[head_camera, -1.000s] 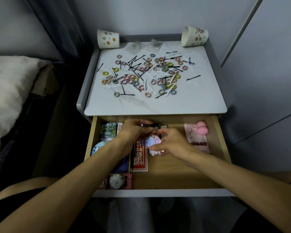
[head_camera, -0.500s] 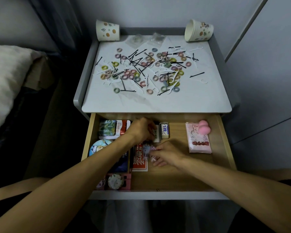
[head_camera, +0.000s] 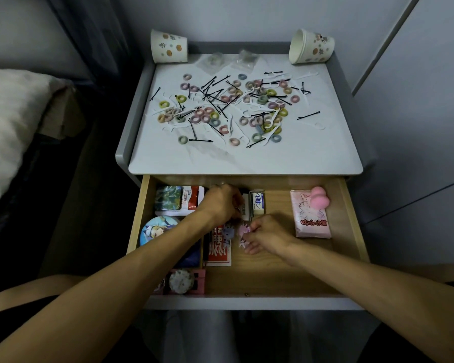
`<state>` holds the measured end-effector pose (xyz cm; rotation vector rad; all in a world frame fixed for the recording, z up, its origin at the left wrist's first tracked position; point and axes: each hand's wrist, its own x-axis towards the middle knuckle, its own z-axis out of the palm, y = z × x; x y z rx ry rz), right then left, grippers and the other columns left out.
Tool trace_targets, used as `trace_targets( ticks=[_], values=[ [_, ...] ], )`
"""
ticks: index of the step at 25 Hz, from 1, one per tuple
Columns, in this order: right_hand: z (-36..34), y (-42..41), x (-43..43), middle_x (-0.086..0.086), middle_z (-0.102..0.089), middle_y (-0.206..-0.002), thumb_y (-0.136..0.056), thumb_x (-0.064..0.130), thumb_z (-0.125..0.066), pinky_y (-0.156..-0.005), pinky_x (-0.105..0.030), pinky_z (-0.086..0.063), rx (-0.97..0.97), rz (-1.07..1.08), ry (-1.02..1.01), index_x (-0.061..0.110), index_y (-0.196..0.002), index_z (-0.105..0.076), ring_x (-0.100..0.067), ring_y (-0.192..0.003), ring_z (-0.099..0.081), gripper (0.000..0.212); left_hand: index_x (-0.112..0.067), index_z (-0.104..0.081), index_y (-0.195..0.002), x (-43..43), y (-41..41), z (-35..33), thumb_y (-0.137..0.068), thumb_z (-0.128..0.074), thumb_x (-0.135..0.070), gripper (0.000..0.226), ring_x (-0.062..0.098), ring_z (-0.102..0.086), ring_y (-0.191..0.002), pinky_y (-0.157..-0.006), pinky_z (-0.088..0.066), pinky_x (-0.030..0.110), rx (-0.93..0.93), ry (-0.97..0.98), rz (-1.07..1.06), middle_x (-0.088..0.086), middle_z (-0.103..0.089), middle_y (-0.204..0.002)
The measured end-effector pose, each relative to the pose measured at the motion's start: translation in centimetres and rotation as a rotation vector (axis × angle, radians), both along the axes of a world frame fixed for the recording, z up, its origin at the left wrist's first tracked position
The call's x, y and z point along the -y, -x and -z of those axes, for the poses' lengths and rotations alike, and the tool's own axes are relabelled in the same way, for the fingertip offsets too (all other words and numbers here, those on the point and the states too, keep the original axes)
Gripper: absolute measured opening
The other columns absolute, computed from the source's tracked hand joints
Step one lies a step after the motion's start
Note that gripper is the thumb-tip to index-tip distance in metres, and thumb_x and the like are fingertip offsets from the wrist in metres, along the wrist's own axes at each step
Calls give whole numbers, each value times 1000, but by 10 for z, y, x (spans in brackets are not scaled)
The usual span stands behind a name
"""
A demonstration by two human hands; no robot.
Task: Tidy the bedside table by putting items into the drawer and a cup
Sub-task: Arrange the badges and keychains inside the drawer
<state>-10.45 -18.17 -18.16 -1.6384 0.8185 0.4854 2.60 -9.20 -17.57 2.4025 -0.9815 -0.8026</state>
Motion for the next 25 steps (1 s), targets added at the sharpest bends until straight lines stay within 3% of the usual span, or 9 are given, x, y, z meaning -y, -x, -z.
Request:
trace_targets(
  ticks=[2, 6, 12, 17, 22, 25],
  values=[
    [2, 1, 0, -11, -65, -72, -95, 6, -58, -64, -26, -57, 13, -36, 75, 2, -99, -57, -18, -62, -66, 6, -12, -74, -99, 0, 1, 5, -73, -78, -6, 27, 20, -68, -92, -72, -48, 21, 45, 9, -7, 7, -74, -98],
    [2, 7, 2, -5, -69, -66, -88, 20, -70, -58, -26, -60, 86, -125, 273, 16, -76, -63, -14, -57, -70, 14, -14, -75, -95, -1, 4, 12, -76, -73, -2, 22, 21, -70, -89, -73, -53, 24, 99, 28, -4, 8, -75, -96],
    [-3, 9, 4, -5, -69, -62, -88, 14, -71, -55, -26, -59, 95, -157, 355, 17, -67, -63, -12, -51, -69, 23, -16, -74, -91, -3, 3, 14, -75, -74, -4, 20, 23, -70, -85, -74, -58, 35, 132, 40, -3, 9, -75, -92],
    [-14, 10, 7, -17, -72, -74, -93, 6, -62, -52, -25, -57, 111, -211, 391, 16, -72, -58, -18, -55, -69, 23, -15, -73, -89, -8, 4, 11, -78, -72, -7, 14, 25, -70, -82, -73, -57, 38, 165, 79, -35, 9, -75, -89],
    [-46, 9, 15, -8, -71, -79, -93, 7, -60, -45, -13, -45, 224, -216, 414, 13, -91, -63, 0, -45, -60, 6, -21, -74, -92, -15, 6, -30, -81, -69, -19, 12, 17, -68, -82, -75, -56, 35, 191, 104, 3, 0, -74, -91],
    [-80, 7, 24, 1, -71, -75, -91, 14, -63, -52, -23, -54, 334, -230, 515, 20, -86, -66, -6, -50, -64, 9, -21, -72, -93, -26, 2, -85, -89, -67, -24, 7, 9, -67, -72, -64, -54, 23, 160, 219, -56, -5, -72, -85]
  ],
)
